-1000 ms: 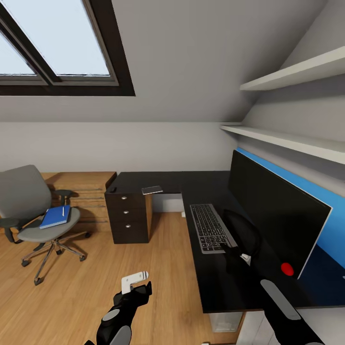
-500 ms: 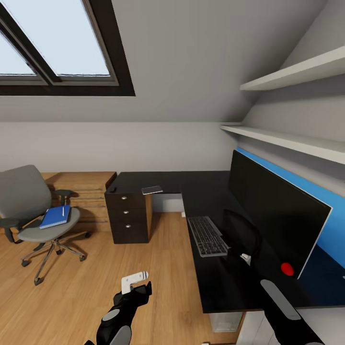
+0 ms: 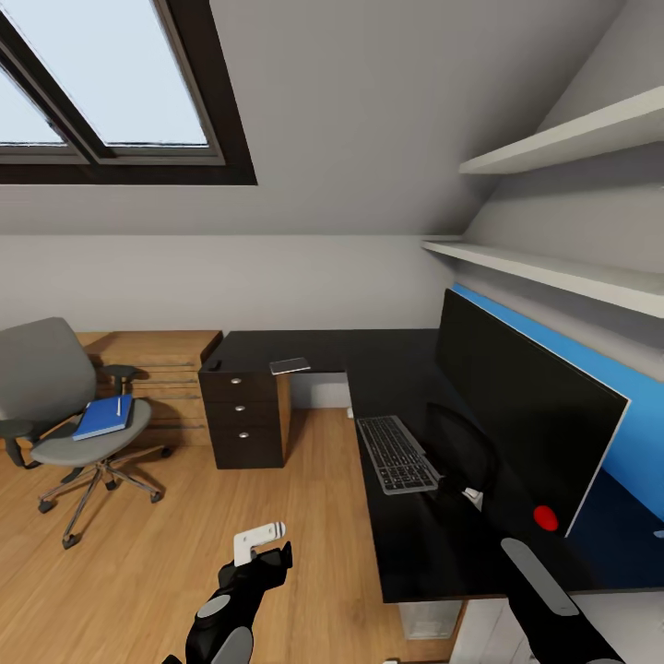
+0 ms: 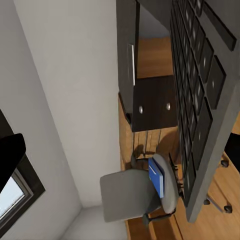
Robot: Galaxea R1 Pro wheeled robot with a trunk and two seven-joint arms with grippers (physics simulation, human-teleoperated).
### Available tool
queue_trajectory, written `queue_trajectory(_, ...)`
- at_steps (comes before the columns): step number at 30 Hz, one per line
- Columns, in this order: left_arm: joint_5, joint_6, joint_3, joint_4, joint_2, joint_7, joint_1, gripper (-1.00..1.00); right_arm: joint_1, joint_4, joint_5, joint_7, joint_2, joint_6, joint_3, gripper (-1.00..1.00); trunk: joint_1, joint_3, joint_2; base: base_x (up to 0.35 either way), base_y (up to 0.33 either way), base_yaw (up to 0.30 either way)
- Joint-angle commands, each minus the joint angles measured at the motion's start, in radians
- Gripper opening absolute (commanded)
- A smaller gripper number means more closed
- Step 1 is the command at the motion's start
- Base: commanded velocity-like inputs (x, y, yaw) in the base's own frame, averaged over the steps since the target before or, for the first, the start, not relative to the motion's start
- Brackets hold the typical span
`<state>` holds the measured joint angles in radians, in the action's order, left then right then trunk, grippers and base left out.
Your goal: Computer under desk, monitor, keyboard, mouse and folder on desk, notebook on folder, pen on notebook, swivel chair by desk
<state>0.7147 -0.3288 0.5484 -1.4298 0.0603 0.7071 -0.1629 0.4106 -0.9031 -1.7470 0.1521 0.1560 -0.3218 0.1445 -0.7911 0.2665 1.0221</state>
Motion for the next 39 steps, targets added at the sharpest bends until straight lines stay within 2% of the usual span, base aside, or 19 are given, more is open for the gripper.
queue_trajectory(1,0.005,-0.003,0.002,-0.001,0.001,0.008,-0.001,1.00,0.001,0.000,-0.006,0.003,0.001,0.000,0.003,1.00,0.000,0.001,0.001,-0.052,0.000,0.000)
queue_trajectory(28,0.009,-0.004,-0.001,-0.003,0.003,0.008,-0.001,1.00,0.000,0.001,-0.001,0.001,0.001,0.006,0.004,1.00,0.000,0.001,0.001,-0.322,0.000,0.000)
queue_trajectory(32,0.010,-0.005,-0.013,0.009,0.003,0.008,-0.001,1.00,0.000,0.002,0.001,-0.007,-0.002,0.011,0.006,1.00,0.000,0.001,0.001,-0.335,0.000,0.000)
queue_trajectory(34,0.010,-0.005,-0.029,0.021,0.003,0.007,-0.001,1.00,0.000,0.004,0.001,-0.030,-0.004,0.013,0.007,1.00,0.000,0.001,0.001,-0.334,0.000,0.000)
queue_trajectory(35,0.009,-0.006,-0.048,0.028,0.002,0.005,-0.001,1.00,0.000,0.008,0.001,-0.064,-0.005,0.021,0.008,1.00,0.000,0.001,0.001,-0.334,0.000,0.000)
queue_trajectory(37,0.010,-0.007,-0.064,0.033,0.001,0.004,-0.001,1.00,0.001,0.009,0.004,-0.103,-0.007,0.033,0.011,1.00,0.000,0.001,0.001,-0.334,0.000,0.000)
queue_trajectory(39,0.010,-0.008,-0.075,0.052,0.000,0.005,-0.001,1.00,0.001,0.010,0.033,-0.150,-0.024,0.062,0.019,1.00,0.000,0.001,0.001,-0.335,0.000,0.000)
